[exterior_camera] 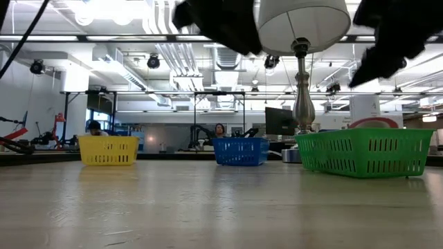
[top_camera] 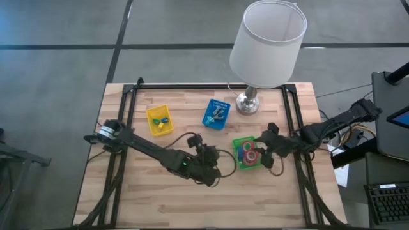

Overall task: Pick and place Stapler, Stapler remover, tape
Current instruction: Return to Home Position

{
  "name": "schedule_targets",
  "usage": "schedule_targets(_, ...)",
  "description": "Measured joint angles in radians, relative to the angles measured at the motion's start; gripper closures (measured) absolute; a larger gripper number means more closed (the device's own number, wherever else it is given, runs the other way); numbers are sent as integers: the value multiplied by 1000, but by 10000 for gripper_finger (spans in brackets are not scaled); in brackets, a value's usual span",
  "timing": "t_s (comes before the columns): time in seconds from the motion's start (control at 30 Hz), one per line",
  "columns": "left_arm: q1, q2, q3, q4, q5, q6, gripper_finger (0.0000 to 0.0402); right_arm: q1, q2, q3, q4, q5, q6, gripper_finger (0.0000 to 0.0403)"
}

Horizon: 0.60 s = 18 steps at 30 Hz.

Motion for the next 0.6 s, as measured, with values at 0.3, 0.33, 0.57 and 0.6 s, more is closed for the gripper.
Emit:
schedule_targets(0.3,-3,-251,-147,-180,-11,-132,271,4,-236,46,0,-4,-416,229)
schedule_targets(0.33,-6,-289,-188,-172,-9,-138,271,4,-261,46,-1,-3,-460,230)
schedule_targets(0.57,-11,-612,-615,65,270,-119,274,4,-379,24,-3,1,-462,236)
schedule_targets(0.6,-9,-658,-688,164,312,-97,274,3,-389,19,-4,1,-470,237)
